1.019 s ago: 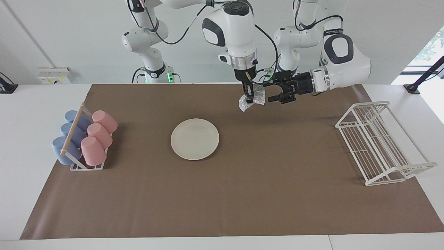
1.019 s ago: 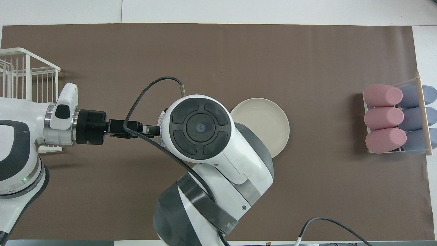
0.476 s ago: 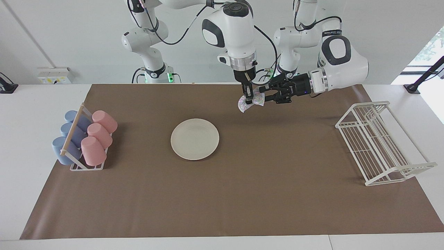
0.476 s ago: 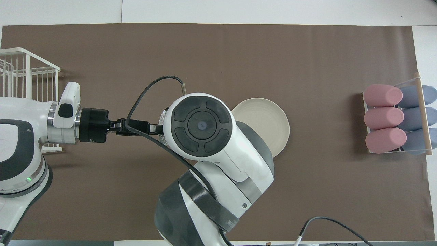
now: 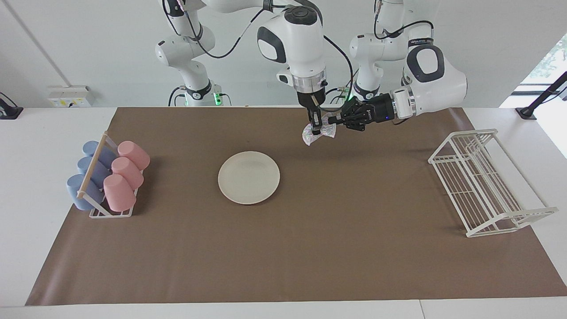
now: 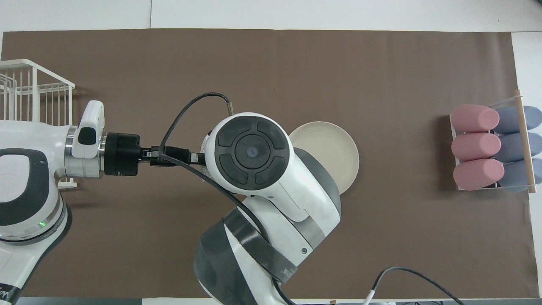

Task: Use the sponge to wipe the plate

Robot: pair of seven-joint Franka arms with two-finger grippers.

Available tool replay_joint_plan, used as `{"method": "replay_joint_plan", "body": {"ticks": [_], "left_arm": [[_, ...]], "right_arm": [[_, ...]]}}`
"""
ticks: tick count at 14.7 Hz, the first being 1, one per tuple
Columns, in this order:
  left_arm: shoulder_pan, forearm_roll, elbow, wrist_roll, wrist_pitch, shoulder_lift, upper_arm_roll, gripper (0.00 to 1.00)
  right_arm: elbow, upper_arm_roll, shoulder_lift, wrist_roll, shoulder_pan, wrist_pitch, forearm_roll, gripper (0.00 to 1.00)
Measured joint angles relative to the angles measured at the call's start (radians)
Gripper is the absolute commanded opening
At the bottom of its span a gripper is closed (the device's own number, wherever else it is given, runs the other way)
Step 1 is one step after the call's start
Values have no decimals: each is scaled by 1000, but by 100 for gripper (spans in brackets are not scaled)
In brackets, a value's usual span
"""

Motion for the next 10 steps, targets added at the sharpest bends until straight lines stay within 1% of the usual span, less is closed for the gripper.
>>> {"method": "replay_joint_plan", "body": {"ticks": [1, 2, 3, 4, 5, 8, 10], "left_arm": [[0, 0, 0, -4, 0, 0, 0, 0], [0, -1, 0, -7, 0, 1, 0, 0], [0, -1, 0, -8, 0, 1, 0, 0], [0, -1, 0, -9, 0, 1, 0, 0], [0, -1, 0, -11, 0, 1, 1, 0], [0, -1, 0, -14, -2, 2, 3, 0], [1, -1, 0, -18, -3, 2, 6, 0]], "right_arm": [[0, 0, 0, 0, 0, -1, 0, 0], [0, 0, 0, 0, -1, -1, 0, 29], [0, 0, 0, 0, -1, -1, 0, 72], [0, 0, 0, 0, -3, -1, 0, 92], [0, 0, 0, 0, -5, -1, 0, 100], [-1, -1, -2, -23, -12, -3, 0, 100], [-9, -2, -13, -105, -38, -8, -1, 100]]}}
